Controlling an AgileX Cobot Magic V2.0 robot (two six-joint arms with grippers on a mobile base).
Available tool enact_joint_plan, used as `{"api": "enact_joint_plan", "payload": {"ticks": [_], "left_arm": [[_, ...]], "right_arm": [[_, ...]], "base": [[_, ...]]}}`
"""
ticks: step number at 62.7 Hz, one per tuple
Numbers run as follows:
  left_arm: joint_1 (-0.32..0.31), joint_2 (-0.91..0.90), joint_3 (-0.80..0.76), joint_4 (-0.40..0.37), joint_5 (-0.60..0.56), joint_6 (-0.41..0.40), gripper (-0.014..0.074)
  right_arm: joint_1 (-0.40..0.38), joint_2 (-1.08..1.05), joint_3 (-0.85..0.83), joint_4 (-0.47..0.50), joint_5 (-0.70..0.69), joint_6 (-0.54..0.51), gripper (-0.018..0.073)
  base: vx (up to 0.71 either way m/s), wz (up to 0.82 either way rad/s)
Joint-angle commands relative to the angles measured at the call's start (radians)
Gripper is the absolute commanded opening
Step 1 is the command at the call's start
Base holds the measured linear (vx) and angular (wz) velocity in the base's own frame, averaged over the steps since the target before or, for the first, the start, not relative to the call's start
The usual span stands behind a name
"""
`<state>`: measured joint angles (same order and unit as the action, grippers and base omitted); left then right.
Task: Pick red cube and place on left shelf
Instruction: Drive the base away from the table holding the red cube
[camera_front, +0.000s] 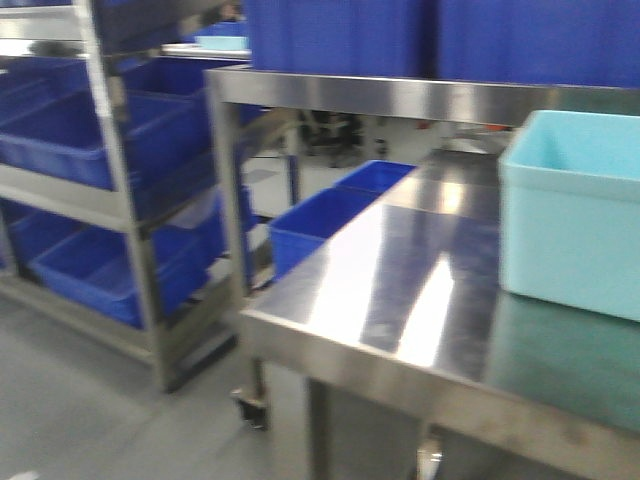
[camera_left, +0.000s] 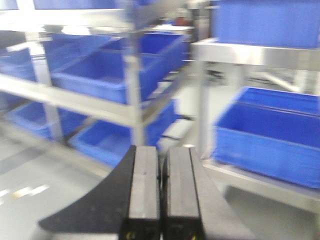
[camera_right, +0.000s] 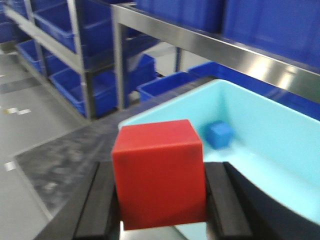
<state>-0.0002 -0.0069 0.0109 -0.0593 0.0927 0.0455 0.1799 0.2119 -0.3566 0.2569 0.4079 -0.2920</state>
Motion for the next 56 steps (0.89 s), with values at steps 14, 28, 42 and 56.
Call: {"api": "enact_joint_plan", "payload": {"ticks": [14,28,42,56], "left_arm": [[-0.001,-0.013,0.024,-0.007,-0.079,-0.006,0.009],[-0.001,-0.013,0.024,-0.007,-0.079,-0.006,0.009],[-0.001,-0.013,0.024,-0.007,-0.079,-0.006,0.009],[-0.001,-0.013,0.024,-0.007,-0.079,-0.006,0.009]], "right_arm": [[-0.007,0.008,-0.027,0.005,-0.09,-0.001,0.0023],[-0.007,0.008,-0.027,0.005,-0.09,-0.001,0.0023],[-0.007,0.008,-0.027,0.005,-0.09,-0.001,0.0023],[-0.007,0.008,-0.027,0.005,-0.09,-0.001,0.0023]], "base": [[-0.13,0.78],[-0.14,0.88],[-0.11,0.9],[-0.04,0.76]]}}
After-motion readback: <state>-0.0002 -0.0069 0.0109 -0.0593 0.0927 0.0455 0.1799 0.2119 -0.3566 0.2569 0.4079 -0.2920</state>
